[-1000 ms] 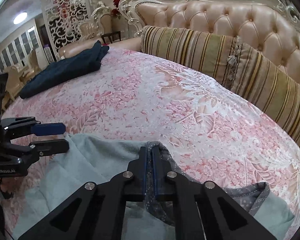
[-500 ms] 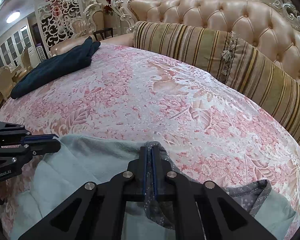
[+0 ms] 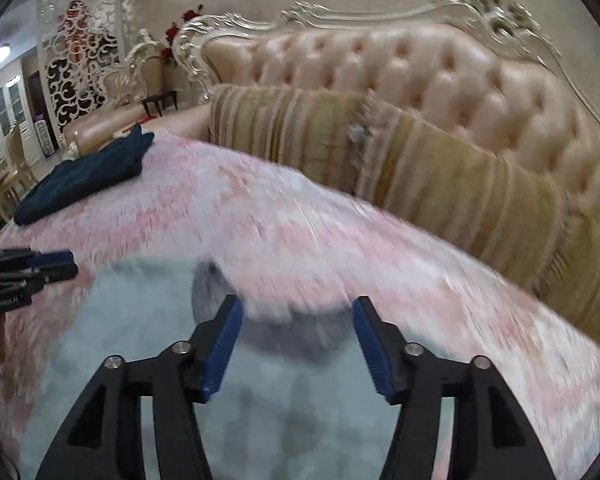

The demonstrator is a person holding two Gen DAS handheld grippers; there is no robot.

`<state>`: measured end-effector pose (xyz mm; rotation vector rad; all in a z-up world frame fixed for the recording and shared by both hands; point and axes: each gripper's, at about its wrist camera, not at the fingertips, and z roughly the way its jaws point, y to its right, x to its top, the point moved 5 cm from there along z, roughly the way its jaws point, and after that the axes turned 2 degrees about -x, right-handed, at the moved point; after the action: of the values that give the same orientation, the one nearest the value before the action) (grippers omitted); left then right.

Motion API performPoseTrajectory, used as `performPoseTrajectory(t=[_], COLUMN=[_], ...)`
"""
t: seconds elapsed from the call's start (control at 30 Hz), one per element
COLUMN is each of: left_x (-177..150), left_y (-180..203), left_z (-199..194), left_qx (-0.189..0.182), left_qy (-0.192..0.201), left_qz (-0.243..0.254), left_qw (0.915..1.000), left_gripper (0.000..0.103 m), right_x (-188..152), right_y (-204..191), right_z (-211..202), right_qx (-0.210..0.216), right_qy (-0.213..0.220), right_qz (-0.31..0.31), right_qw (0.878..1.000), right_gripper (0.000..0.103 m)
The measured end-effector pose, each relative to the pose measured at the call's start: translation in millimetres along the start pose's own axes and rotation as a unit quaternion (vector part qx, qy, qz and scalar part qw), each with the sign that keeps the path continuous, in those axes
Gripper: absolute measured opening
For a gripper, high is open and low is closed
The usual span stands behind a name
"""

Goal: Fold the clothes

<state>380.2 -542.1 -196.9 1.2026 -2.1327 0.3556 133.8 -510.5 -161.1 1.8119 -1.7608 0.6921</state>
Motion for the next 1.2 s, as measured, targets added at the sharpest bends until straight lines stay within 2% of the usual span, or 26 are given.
performPoseTrajectory(t=[0.03,0.1,0.17,0.23,0.33,0.4,0.5,0.57,0.67,0.8,0.87,0.9,1.07,1.2], left_x=[-6,-22,-27,-32,-39,-42,-48,-52,-54,-62,-68,-71,-85,-88], left_y=[8,18,18,16,14,13,16,21,21,34,44,49,61,62], left_z=[1,15,11,-2,-17,-20,-18,-19,-28,-44,-44,-44,-36,-35], left_qx=[0.010,0.047,0.058,0.051,0.042,0.038,0.055,0.069,0.072,0.098,0.102,0.104,0.126,0.135], left_qy=[-0.008,-0.042,-0.035,-0.032,-0.019,-0.010,-0.015,-0.013,-0.004,0.005,-0.002,-0.006,-0.028,-0.026], left_qz=[0.020,0.055,0.053,0.037,0.018,0.009,0.019,0.034,0.015,0.011,0.017,0.020,0.037,0.042], left_qw=[0.9997,0.9965,0.9963,0.9975,0.9988,0.9992,0.9982,0.9970,0.9973,0.9951,0.9946,0.9943,0.9909,0.9897], left_gripper=[0.032,0.033,0.032,0.032,0.032,0.031,0.031,0.031,0.032,0.033,0.040,0.047,0.048,0.048], right_x=[-14,-36,-55,-66,-69,-62,-49,-47,-50,-75,-96,-108,-151,-164], right_y=[2,5,10,14,11,-4,-41,-61,-82,-63,-39,-29,4,10], right_z=[-4,-3,4,4,-8,-11,-8,-7,-15,-42,-50,-54,-69,-71], right_qx=[0.010,0.001,-0.004,-0.005,0.001,0.014,0.045,0.048,0.056,0.023,-0.005,-0.017,-0.056,-0.064], right_qy=[-0.010,-0.027,-0.049,-0.057,-0.043,-0.036,-0.030,-0.027,-0.018,0.001,-0.005,-0.012,-0.028,-0.036], right_qz=[-0.003,-0.012,-0.007,0.005,0.010,-0.003,-0.033,-0.047,-0.051,-0.006,0.035,0.047,0.071,0.069], right_qw=[1.000,1.000,0.999,0.998,0.999,0.999,0.998,0.997,0.997,1.000,0.999,0.999,0.996,0.995], right_gripper=[0.061,0.061,0.061,0.061,0.061,0.061,0.061,0.061,0.061,0.064,0.068,0.069,0.070,0.070])
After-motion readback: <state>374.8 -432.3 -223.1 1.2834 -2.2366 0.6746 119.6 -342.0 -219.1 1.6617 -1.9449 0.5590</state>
